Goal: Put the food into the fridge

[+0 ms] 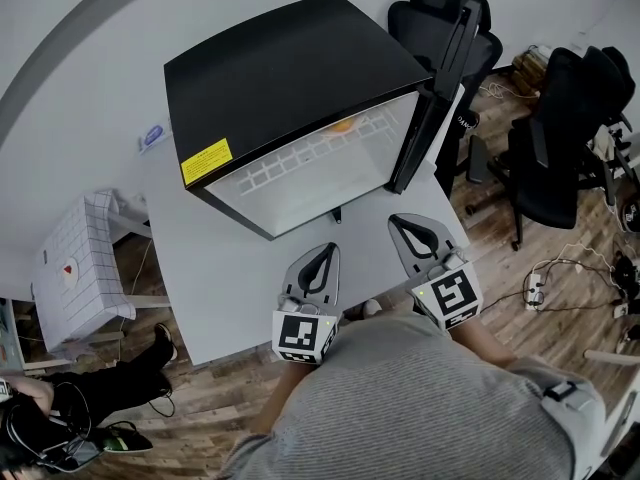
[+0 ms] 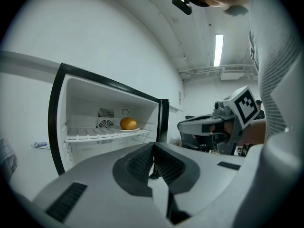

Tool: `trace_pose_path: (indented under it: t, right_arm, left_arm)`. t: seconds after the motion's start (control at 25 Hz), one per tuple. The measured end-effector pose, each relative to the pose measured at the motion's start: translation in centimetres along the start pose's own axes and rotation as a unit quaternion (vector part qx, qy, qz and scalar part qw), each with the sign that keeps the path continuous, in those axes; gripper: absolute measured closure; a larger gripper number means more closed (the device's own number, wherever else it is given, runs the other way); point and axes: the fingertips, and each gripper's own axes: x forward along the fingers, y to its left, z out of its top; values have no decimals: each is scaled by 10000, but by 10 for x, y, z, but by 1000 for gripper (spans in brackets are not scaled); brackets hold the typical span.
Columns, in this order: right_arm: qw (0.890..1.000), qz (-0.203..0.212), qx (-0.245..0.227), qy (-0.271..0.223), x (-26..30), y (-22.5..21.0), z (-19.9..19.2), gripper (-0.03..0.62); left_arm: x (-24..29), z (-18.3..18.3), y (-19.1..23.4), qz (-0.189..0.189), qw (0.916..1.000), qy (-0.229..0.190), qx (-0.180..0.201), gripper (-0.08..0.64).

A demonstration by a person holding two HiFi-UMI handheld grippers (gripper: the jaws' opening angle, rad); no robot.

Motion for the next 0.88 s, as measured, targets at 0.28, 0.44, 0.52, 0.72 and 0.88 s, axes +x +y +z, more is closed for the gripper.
trace_pose_path:
  t: [0.28,0.44,0.52,0.72,0.88]
  right_arm:
    - [10000,-14,-1,70,2,7,1,580]
    - [9999,-150,32,81,4,7,-1,580]
    - [9998,-175,48,78,6,9,-2,580]
    - [9997,-160,-33,156,10,23,3,580]
    - [9993,-286,-60,213,9,33,7,580]
  left_arm:
    - [-5,-9,6,-20,9999,48,-89,549]
    - [-7,-6,8,-80,9999,-9,-121,549]
    - [-9,-9,11,-93,9998,-4,-147,549]
    - [-17,-15,20,-148,9996,10,-237,549]
    - [-21,-6,22,-293,9993,-97,-225,549]
